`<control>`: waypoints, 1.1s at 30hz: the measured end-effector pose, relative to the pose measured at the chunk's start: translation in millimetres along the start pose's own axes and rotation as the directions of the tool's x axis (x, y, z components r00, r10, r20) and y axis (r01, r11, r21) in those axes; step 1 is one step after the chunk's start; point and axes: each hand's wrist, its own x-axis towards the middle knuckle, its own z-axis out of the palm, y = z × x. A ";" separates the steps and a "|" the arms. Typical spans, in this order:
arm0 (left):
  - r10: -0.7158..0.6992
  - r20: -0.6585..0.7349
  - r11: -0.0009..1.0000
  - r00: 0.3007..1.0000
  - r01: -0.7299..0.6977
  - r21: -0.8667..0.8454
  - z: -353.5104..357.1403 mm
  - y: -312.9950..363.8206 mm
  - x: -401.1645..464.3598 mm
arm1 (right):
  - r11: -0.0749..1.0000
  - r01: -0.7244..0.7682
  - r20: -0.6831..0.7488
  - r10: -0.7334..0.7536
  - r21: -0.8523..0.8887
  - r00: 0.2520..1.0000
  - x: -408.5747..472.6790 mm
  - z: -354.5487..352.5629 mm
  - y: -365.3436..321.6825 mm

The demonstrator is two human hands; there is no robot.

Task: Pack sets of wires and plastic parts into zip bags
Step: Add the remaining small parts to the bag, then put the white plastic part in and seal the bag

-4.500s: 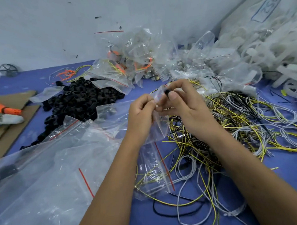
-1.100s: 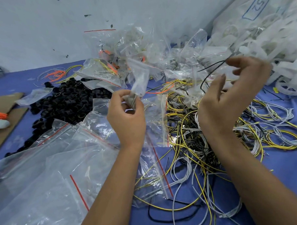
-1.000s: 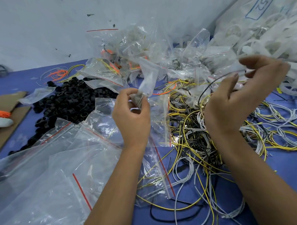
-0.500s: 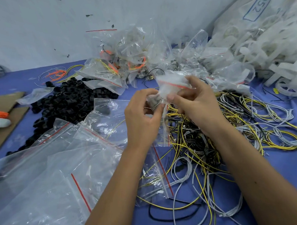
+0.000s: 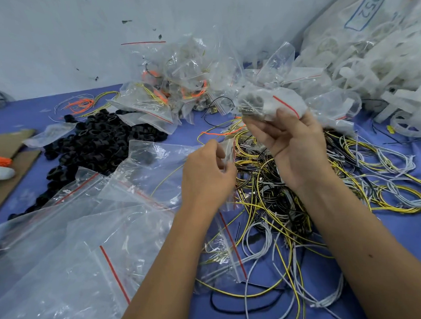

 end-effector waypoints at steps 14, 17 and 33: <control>-0.313 -0.240 0.755 0.919 0.087 -0.650 -12.8 -0.1 7.2 | 0.930 -0.209 0.086 0.245 -0.301 0.966 -13.4 8.3 28.7; -0.215 -0.369 0.831 0.904 -0.030 -0.556 -16.7 8.1 2.8 | 0.814 -0.164 0.027 0.216 -0.558 0.976 -13.4 4.0 32.0; 0.253 -0.491 0.937 0.833 -0.338 -0.090 -16.9 38.4 -15.1 | 0.898 -0.226 0.413 0.382 -0.377 0.827 -28.3 15.9 26.6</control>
